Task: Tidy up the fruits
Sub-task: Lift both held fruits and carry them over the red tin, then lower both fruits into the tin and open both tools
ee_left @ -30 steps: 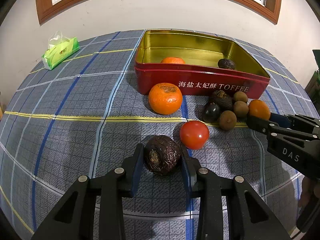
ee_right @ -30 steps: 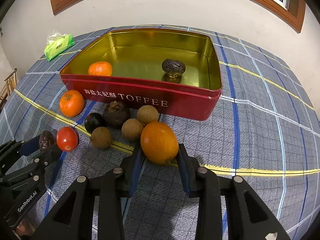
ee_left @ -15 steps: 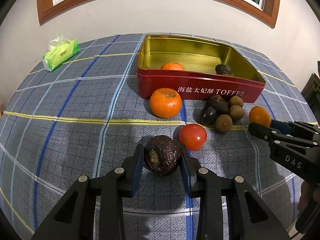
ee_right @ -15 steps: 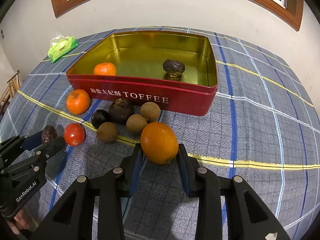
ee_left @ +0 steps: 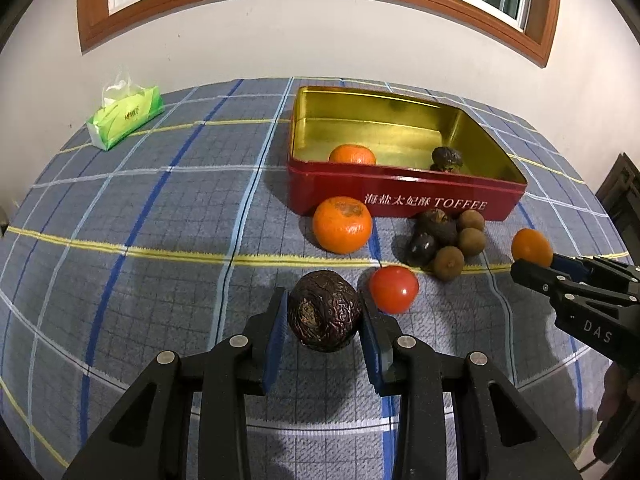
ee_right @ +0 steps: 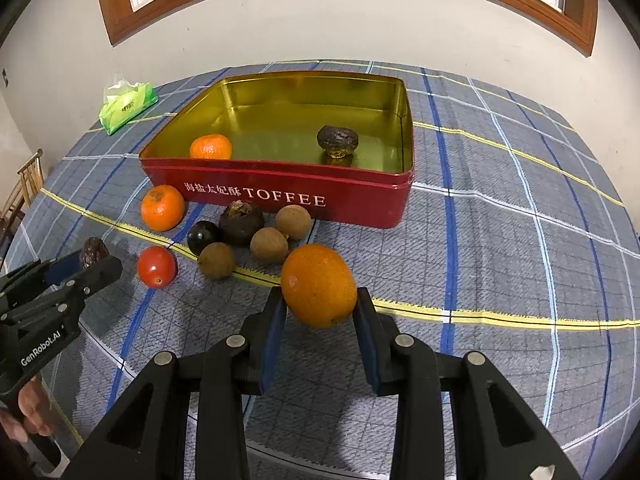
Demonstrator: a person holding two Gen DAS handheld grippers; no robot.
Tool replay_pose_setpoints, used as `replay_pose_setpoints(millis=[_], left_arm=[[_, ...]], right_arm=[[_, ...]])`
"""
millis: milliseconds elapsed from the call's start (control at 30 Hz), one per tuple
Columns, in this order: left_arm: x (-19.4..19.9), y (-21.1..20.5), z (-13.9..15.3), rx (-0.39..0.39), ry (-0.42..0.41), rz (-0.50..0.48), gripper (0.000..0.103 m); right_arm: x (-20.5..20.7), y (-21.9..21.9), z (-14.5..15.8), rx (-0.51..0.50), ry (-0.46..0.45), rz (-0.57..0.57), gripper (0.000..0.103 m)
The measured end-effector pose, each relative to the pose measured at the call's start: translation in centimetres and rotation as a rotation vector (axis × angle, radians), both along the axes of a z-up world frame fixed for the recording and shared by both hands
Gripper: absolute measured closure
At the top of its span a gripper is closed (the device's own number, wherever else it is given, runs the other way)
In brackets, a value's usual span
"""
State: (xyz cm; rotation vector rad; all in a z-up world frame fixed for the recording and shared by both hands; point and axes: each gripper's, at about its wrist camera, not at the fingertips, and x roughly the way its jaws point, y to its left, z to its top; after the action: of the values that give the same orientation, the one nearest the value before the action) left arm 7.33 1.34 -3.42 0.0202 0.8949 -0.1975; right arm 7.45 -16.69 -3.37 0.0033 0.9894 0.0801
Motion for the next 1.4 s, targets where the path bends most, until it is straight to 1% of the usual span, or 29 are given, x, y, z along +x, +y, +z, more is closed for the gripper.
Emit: replay_pose_setpoints(millis=[400, 633, 833, 1100, 1233, 1400], left_arm=[[1.7, -1.0, 2.9, 0.001, -0.063, -0.032, 0.068], [4.1, -1.4, 5.0, -0.014, -0.103, -0.036, 0.068], [6.3, -1.8, 5.9, -0.013, -0.114, -0.035, 0.068], [9.8, -2.2, 5.6, -0.017, -0.086, -0.020, 0.068], [11.0, -2.4, 4.7, -0.011, -0.059, -0.017, 0.068], [12.0, -2.9, 3.5, 0.008, -0.036, -0.021, 0.068]], right_arm=[[0.7, -0.7, 1.6, 0.001, -0.029, -0.009, 0.071], [2.0, -1.0, 3.4, -0.010, -0.063, -0.006, 0.071], [3.7, -1.2, 4.4, -0.010, -0.085, -0.007, 0.071], [6.5, -1.1, 4.8, -0.025, -0.094, -0.001, 0.071], [8.1, -1.3, 4.1, -0.015, -0.074, -0.002, 0.071], [9.3, -1.4, 3.0, -0.020, -0.052, -0.006, 0.071]])
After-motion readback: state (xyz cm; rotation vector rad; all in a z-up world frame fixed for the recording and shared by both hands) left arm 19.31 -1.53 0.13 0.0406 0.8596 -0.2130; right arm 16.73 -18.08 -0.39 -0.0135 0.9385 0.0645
